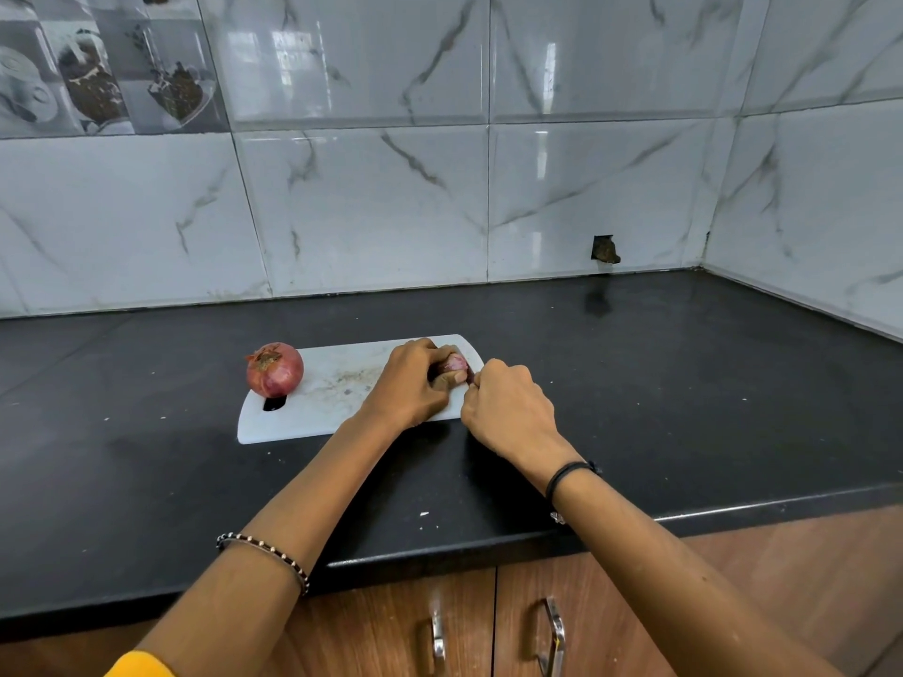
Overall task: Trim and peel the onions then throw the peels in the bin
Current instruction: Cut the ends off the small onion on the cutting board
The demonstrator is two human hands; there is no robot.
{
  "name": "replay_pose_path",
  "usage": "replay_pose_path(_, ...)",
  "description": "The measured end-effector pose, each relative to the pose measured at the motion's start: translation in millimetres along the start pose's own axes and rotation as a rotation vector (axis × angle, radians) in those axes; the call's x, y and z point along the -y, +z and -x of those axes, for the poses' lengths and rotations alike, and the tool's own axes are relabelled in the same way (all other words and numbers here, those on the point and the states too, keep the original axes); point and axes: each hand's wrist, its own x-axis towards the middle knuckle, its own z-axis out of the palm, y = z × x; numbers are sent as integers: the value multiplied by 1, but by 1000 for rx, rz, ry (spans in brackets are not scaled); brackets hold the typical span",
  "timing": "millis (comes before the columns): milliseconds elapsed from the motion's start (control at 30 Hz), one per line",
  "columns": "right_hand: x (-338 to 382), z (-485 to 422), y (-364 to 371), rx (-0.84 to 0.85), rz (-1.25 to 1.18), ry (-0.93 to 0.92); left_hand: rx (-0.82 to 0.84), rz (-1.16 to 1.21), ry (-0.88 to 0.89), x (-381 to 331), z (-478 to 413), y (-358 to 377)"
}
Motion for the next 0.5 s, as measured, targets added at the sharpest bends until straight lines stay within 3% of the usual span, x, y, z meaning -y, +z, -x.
replay_pose_path(233, 3, 0, 2, -22, 127, -10, 17, 31, -6, 0, 3, -1)
replay_pose_path(500, 5, 7, 4, -78, 457, -119, 16, 106, -43, 1, 4, -2)
